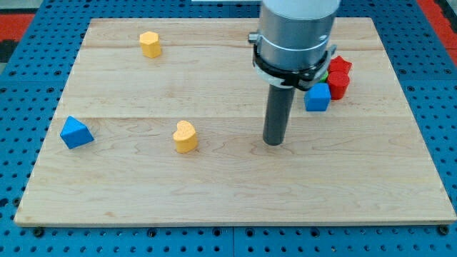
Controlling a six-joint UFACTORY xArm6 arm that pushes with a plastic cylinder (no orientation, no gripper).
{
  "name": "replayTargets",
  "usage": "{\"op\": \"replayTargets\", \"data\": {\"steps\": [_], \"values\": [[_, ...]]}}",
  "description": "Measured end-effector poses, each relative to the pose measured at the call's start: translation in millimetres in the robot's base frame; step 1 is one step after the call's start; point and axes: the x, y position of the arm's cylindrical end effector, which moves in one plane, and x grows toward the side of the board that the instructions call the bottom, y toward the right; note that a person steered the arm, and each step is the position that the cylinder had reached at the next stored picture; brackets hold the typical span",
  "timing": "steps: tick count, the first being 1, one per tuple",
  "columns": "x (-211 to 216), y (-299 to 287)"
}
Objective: Push the yellow heart to the center
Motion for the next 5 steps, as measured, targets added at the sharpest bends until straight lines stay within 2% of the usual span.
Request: {"op": "replayTargets", "data": {"steps": [1,2,3,4,5], "values": [[-5,-9],[11,33],[36,-52],[34,-160],[-7,-151]]}}
